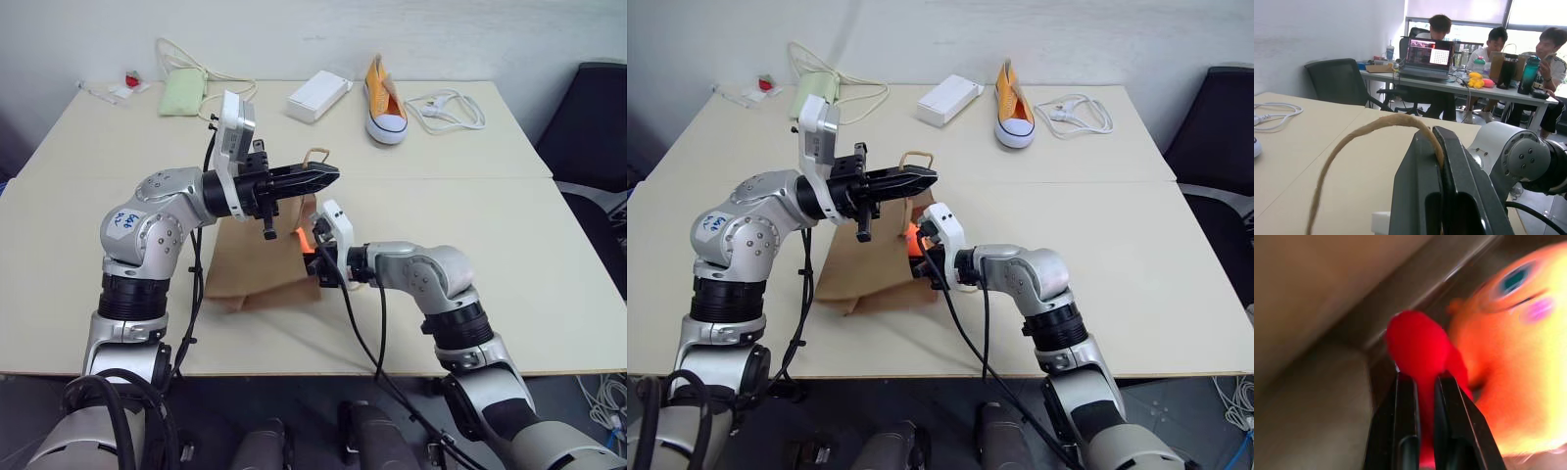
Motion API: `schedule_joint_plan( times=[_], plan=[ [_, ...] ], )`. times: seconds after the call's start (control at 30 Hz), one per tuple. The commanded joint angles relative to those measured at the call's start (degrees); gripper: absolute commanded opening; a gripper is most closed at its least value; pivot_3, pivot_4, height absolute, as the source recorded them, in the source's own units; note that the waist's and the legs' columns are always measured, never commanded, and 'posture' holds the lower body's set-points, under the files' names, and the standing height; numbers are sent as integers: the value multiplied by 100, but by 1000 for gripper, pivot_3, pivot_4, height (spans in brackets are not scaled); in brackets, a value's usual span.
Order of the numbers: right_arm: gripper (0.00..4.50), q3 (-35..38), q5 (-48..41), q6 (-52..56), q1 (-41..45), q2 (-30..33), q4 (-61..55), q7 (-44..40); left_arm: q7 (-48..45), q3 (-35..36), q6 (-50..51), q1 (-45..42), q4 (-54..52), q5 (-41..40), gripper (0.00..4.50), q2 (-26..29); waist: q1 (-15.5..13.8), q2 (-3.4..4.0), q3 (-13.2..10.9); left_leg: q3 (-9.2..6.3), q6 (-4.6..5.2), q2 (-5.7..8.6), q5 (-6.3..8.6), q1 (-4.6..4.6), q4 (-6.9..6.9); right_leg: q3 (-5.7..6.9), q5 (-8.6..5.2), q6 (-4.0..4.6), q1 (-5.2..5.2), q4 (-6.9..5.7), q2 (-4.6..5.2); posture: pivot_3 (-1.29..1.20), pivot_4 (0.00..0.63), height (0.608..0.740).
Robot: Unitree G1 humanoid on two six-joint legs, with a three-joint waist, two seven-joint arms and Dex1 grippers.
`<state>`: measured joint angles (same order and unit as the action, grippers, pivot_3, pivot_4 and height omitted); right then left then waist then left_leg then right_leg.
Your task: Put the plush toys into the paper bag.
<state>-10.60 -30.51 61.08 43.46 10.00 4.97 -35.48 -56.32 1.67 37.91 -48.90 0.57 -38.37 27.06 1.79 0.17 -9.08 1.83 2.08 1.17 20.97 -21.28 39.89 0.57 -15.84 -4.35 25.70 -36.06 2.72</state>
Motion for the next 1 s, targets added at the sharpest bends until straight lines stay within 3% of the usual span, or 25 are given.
schedule_joint_plan(
  times=[0.03,0.43,0.53,0.63,0.77,1.0],
  plan=[
    [343,69,-51,-106,31,65,-227,-154,-26,125,-98,-44,-124,-7,0,65,-2,0,0,0,0,0,0,0,0,0,0,0,0,0,0,0,150,740],
    [4427,1027,-720,833,-451,811,-2230,173,-3,210,5,182,-255,-56,0,247,-24,0,0,-5,0,1,0,-2,0,1,0,0,-1,2,3,0,150,740],
    [4427,1619,-1011,1376,-677,1087,-2891,445,13,227,41,213,-300,-85,0,271,-43,0,0,-8,1,1,1,-4,0,2,0,0,-1,4,6,0,150,740],
    [4427,2743,-1316,2261,-1201,1332,-3583,779,21,232,66,240,-341,-99,0,286,-83,0,0,-10,2,1,1,-6,-4,2,0,0,-3,9,7,0,150,740],
    [4427,3793,-1529,3030,-2018,1258,-4071,985,24,250,99,241,-383,-138,0,305,-168,-1,0,-12,3,1,1,-6,-10,-1,0,0,-3,11,7,0,150,740],
    [4427,3886,-1497,3140,-3176,389,-4058,1362,26,221,84,191,-374,-118,0,260,-148,0,0,7,4,1,-1,5,-16,-20,0,0,-2,6,3,0,150,740]
  ],
)
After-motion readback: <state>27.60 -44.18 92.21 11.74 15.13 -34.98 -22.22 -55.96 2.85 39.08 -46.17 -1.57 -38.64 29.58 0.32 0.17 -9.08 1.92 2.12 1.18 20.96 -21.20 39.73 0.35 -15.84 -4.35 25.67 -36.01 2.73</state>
